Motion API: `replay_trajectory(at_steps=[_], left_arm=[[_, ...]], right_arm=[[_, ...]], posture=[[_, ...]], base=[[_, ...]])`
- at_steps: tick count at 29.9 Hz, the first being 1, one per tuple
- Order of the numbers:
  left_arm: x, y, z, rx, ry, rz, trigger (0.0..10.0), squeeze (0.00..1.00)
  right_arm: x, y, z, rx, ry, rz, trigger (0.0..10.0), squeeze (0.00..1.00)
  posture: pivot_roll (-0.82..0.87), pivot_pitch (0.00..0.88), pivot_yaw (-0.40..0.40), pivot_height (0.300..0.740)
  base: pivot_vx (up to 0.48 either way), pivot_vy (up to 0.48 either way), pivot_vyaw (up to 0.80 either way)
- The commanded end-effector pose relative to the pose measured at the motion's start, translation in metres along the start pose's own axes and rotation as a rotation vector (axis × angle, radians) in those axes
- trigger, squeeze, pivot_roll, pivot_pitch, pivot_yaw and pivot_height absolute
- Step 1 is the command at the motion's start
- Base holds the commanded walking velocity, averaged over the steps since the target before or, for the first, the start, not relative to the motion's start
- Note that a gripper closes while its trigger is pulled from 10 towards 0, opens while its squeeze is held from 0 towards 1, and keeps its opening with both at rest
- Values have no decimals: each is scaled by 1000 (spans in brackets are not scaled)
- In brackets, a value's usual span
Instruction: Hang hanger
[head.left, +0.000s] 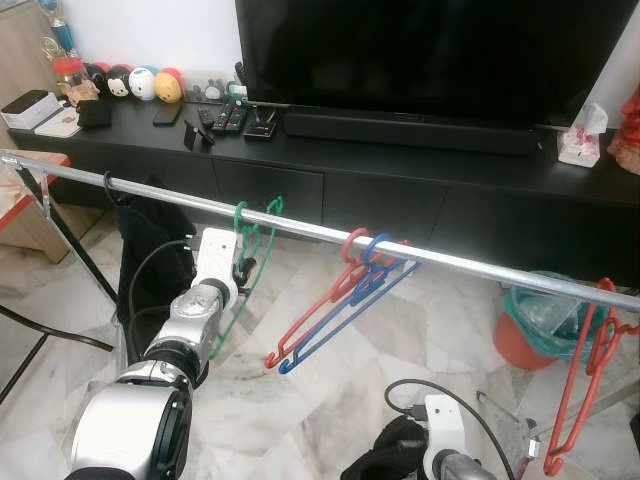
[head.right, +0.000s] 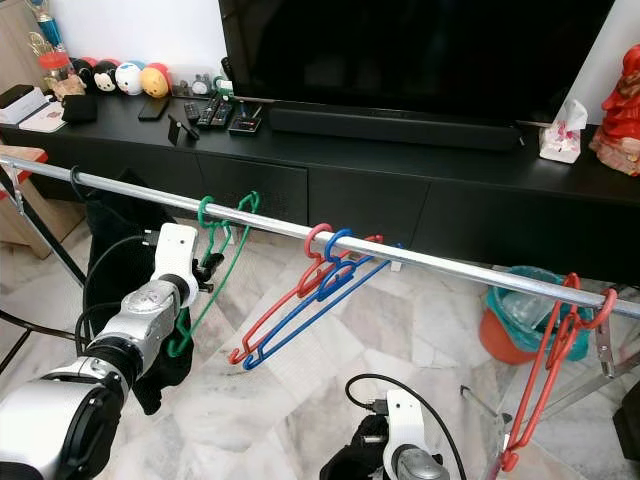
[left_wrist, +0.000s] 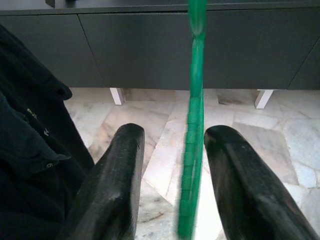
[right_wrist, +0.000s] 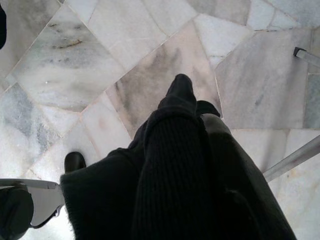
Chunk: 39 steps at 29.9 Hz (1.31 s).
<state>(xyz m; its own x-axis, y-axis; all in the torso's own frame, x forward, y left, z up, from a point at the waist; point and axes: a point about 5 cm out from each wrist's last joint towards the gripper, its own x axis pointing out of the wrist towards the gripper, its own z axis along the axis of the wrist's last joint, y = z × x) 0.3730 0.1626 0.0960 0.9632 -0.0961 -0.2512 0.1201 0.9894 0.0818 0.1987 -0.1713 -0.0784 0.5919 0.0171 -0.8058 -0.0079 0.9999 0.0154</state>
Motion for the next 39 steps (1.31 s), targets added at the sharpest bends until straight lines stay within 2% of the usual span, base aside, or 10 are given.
replay_trajectory(at_steps=[1, 10, 28, 32, 33, 34, 35, 36, 39], left_arm=[[1, -1, 3, 3, -5, -6, 0, 0], [0, -4, 0, -13, -7, -48, 0, 0], [-1, -5, -4, -13, -9, -33, 0, 0], [-3, 1, -1, -13, -69, 10, 0, 0], [-4, 1, 0, -16, -88, 14, 3294, 0], [-4, 1, 0, -16, -88, 14, 3294, 0], [-4, 2, 1, -14, -105, 16, 7647, 0], [-6, 2, 1, -19, -132, 11, 10000, 0], [-11, 2, -3, -15, -174, 1, 10000, 0]], right_arm=[[1, 2, 3, 4, -3, 0, 10000, 0], [0, 1, 1, 6, 0, 0, 10000, 0], [-1, -6, -4, 6, 6, -7, 10000, 0], [-1, -2, -2, 10, -1, -3, 10000, 0], [0, -1, -1, 12, -3, -3, 10000, 0], [0, -1, -1, 12, -3, -3, 10000, 0], [0, 0, -1, 14, -5, -2, 10000, 0], [0, 1, 0, 15, -6, -2, 10000, 0], [0, 2, 1, 18, -9, -2, 10000, 0]], posture=[[-98, 0, 2, 740], [-100, 0, 2, 740], [-99, 0, -2, 740], [-96, 0, 0, 740], [-96, 0, 0, 740], [-96, 0, 0, 740], [-96, 0, 0, 740], [-96, 0, 0, 740], [-89, 0, -1, 740]], base=[[0, 0, 0], [0, 0, 0], [0, 0, 0], [0, 0, 0], [0, 0, 0], [0, 0, 0], [0, 0, 0], [0, 0, 0], [0, 0, 0]])
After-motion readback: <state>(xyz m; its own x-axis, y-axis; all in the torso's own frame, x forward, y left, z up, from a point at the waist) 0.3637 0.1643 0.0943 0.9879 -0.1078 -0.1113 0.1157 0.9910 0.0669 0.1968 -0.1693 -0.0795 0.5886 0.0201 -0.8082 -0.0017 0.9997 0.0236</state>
